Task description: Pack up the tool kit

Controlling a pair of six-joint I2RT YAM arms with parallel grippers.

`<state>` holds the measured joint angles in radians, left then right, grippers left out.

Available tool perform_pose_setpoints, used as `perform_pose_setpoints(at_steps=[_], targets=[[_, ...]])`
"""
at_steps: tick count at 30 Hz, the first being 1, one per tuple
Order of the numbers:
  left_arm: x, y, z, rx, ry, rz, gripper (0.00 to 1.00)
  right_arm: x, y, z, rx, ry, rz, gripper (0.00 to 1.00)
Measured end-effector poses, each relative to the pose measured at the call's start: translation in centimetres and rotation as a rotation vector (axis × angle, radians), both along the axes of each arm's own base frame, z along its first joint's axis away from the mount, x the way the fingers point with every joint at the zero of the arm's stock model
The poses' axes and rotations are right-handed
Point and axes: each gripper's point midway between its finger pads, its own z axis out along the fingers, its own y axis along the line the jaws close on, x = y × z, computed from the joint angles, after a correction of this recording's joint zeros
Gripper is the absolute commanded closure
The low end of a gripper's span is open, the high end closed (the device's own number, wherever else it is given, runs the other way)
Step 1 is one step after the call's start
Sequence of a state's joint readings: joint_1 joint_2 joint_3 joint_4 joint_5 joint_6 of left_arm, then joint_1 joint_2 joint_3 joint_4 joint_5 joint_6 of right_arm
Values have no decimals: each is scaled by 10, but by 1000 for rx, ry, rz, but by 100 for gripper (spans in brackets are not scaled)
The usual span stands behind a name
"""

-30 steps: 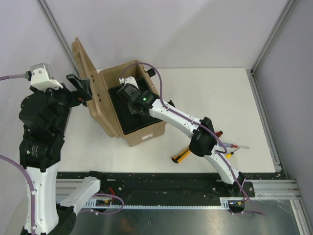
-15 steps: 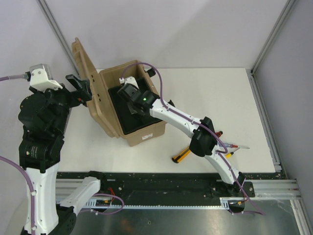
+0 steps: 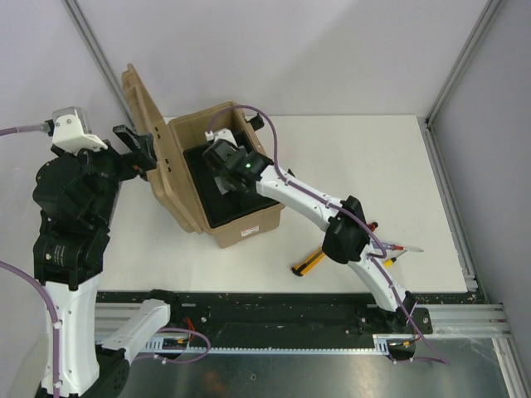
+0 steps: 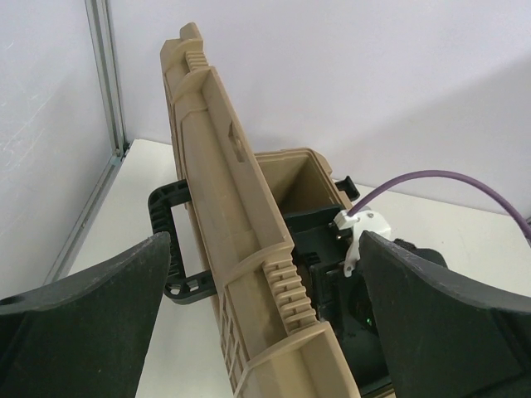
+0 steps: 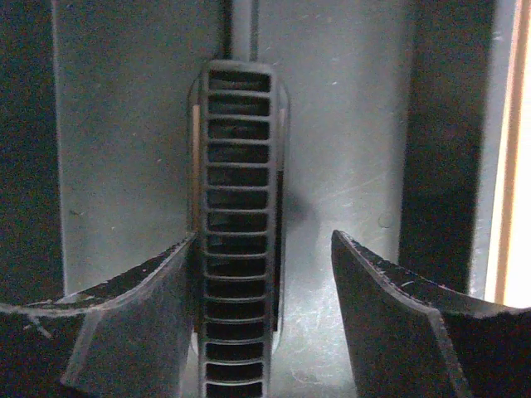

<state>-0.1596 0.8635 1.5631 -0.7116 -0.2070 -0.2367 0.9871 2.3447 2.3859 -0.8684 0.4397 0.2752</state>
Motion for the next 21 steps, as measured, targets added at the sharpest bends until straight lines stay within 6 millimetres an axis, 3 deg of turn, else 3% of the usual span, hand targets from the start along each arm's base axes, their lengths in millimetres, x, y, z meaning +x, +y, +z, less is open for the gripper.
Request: perform_pose_setpoints(at_steps=[5, 13, 17, 21], targets=[[3, 0, -2, 2, 9, 0, 1, 5, -7, 20, 40, -15, -11, 22], [13, -1, -8, 6, 35, 6, 1, -2, -26, 105, 208, -92, -10, 18], [23, 1, -7, 9, 49, 27, 0, -8, -63, 133, 280, -111, -47, 17], [33, 4, -4, 10, 55, 50, 1, -11, -117, 126, 302, -94, -143, 17]])
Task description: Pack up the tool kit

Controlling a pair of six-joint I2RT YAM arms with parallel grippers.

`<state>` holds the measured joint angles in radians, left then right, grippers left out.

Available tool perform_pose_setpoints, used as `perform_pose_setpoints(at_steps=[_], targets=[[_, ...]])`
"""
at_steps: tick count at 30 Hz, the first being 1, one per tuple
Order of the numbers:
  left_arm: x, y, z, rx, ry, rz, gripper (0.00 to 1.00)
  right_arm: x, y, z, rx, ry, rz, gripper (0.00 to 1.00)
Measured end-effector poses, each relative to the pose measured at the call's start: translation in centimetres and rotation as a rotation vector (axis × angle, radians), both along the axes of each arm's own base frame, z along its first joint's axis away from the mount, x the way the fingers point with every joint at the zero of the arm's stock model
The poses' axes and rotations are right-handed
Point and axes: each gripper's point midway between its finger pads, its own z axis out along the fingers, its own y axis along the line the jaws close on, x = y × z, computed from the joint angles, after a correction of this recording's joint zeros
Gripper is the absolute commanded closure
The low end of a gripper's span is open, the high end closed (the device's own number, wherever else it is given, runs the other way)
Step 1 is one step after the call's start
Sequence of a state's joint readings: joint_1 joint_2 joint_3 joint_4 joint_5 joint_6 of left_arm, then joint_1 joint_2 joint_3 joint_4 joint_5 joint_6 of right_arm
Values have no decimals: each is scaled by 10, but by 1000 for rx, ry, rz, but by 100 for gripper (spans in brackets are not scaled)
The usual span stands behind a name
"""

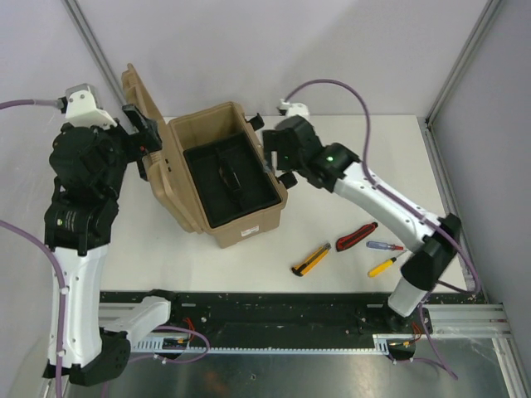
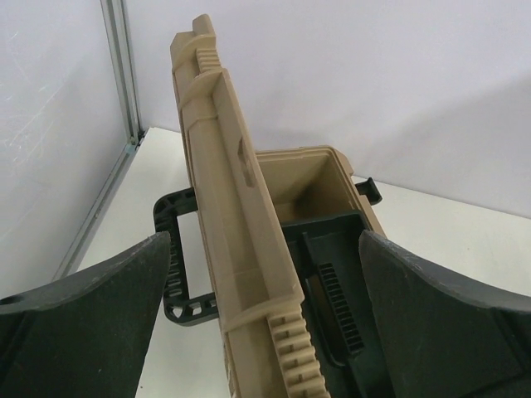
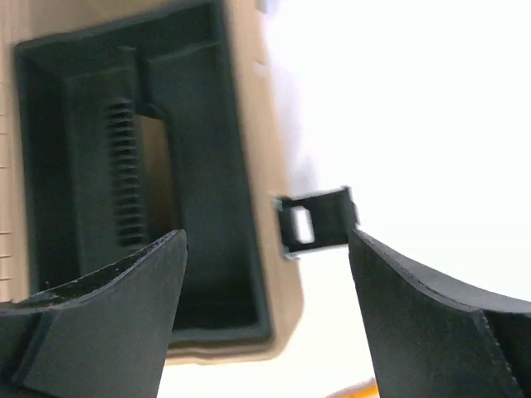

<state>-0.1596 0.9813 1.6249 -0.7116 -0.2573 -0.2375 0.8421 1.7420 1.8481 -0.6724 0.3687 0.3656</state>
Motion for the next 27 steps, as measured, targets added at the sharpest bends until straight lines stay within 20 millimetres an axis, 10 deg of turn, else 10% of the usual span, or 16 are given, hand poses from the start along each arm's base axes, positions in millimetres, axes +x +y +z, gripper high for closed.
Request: perform_pose_setpoints(at_steps=[15, 27], targets=[[17, 2, -4, -2, 29, 29, 1, -45, -234, -169, 10, 451, -715, 17], [9, 3, 4, -8, -8, 29, 1, -98, -266, -230, 155, 728, -1016, 20]])
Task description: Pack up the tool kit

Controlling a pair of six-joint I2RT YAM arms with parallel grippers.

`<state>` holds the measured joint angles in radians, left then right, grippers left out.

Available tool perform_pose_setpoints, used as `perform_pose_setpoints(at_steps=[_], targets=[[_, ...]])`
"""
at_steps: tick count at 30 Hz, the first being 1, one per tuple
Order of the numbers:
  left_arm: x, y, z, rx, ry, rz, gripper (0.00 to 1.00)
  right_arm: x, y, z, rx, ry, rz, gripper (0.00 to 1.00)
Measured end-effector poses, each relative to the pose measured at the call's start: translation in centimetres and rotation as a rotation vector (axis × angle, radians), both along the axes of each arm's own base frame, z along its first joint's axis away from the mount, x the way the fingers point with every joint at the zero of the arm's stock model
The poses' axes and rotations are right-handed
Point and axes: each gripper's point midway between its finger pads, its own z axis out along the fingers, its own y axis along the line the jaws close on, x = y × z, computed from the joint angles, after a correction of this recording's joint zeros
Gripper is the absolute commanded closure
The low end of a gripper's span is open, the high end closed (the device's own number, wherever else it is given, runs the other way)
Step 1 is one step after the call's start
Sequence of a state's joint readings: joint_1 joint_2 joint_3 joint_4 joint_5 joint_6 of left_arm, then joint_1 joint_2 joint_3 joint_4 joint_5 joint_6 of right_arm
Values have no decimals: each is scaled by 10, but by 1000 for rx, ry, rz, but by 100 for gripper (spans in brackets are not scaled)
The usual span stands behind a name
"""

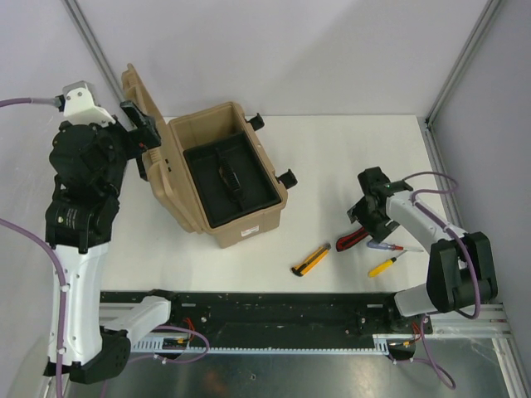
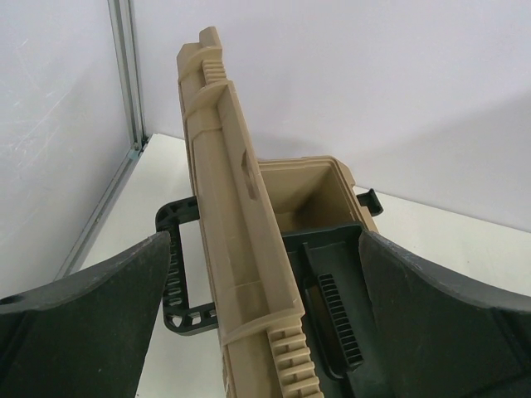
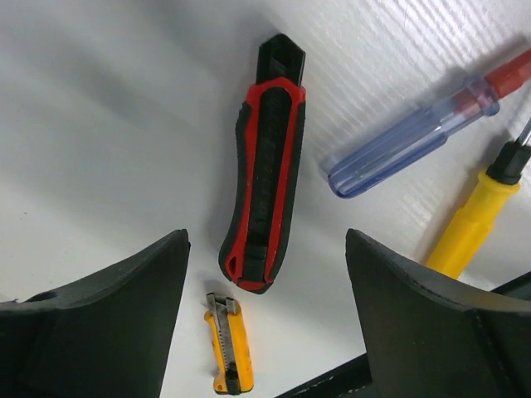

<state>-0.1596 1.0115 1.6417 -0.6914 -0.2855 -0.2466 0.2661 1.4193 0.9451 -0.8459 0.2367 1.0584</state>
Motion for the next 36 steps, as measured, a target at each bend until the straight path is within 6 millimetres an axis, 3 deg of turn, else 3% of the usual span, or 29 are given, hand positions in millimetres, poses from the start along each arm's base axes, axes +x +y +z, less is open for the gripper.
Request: perform_pose_setpoints(at_steps=[10, 17, 21, 26, 28, 33, 36], targets=[[-4, 1, 0, -2, -10, 0, 1, -14, 9, -30, 72, 88, -89, 20], [-3, 0, -1, -2, -11, 0, 1, -5, 15, -47, 94, 103, -116, 35], [-4, 1, 1, -3, -17, 0, 1, -4, 16, -51, 98, 112, -121, 53], [-8, 1, 3, -4, -26, 0, 0, -5, 17, -52, 103, 120, -126, 93], [-9, 1, 4, -5, -29, 0, 1, -3, 19, -51, 109, 111, -117, 98], [-10, 2, 5, -5, -32, 0, 1, 8, 25, -45, 86, 54, -30, 100], [-10, 2, 4, -5, -31, 0, 1, 27, 36, -23, 46, -27, 80, 100]])
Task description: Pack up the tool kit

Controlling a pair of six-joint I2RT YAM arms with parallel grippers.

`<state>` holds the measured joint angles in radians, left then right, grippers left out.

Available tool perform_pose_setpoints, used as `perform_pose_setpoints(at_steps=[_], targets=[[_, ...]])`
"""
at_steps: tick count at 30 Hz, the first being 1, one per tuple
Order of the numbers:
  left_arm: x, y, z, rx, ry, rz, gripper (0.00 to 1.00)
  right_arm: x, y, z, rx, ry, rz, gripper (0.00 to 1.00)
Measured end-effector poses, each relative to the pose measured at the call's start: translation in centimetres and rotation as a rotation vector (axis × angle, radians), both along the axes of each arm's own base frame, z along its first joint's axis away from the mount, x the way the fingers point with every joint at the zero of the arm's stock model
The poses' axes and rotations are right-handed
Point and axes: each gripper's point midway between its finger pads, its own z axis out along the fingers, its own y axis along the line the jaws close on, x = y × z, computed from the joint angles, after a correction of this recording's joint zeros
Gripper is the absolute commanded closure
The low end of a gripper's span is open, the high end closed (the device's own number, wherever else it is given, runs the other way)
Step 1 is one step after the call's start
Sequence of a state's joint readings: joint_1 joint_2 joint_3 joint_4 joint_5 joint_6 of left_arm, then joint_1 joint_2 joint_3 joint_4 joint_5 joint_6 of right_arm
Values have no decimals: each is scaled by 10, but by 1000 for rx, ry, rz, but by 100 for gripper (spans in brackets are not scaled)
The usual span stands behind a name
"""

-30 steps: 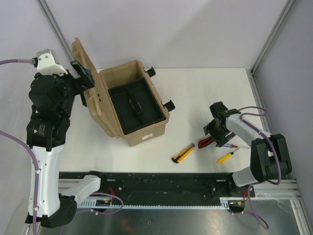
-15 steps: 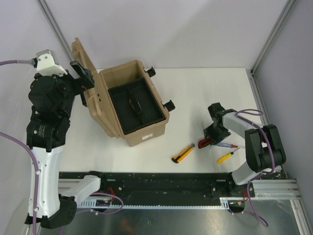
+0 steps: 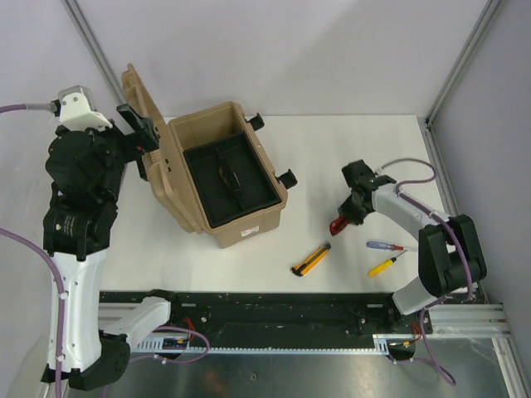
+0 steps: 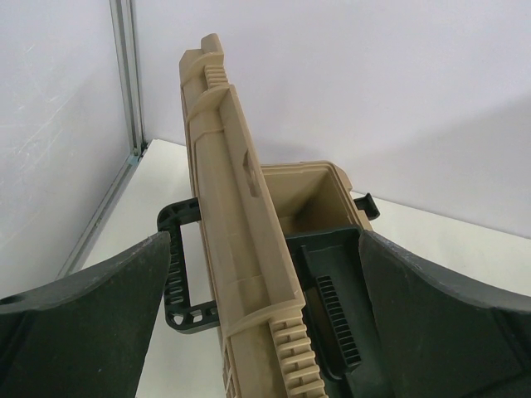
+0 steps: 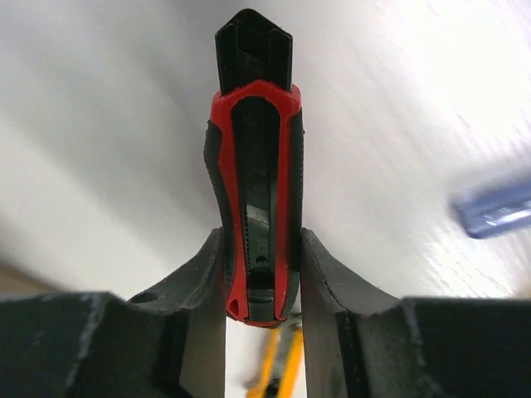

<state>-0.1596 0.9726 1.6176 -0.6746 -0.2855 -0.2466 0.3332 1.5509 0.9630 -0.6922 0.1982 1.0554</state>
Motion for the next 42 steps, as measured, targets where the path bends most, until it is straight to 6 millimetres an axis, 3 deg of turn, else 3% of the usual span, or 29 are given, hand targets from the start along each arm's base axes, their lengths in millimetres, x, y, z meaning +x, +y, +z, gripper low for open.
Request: perform_pose_setpoints(at_steps=[4, 8, 13, 17, 21, 25, 29, 32, 36, 42], targets=[[0, 0, 0, 0, -1, 0, 1, 46, 33, 67, -7, -215, 165, 100], [-2, 0, 2, -1, -6, 0, 1, 85, 84, 157, 25, -482, 356, 100], [-6, 1, 5, -3, -18, 0, 1, 97, 160, 249, 45, -713, 649, 100], [-9, 1, 6, -4, -25, 0, 0, 99, 228, 284, 27, -827, 880, 100], [-11, 2, 8, -5, -31, -2, 1, 95, 281, 273, -10, -826, 1067, 100], [-14, 1, 9, -6, -37, -8, 1, 90, 308, 230, -64, -731, 1199, 100], [-14, 0, 9, -7, -38, -11, 1, 84, 308, 185, -122, -605, 1273, 100], [-14, 0, 9, -7, -38, -12, 1, 82, 302, 165, -157, -538, 1304, 100], [-14, -1, 9, -7, -38, -18, 1, 81, 297, 160, -183, -509, 1321, 100], [-15, -5, 10, -8, -40, -40, 1, 83, 296, 157, -200, -498, 1320, 81]])
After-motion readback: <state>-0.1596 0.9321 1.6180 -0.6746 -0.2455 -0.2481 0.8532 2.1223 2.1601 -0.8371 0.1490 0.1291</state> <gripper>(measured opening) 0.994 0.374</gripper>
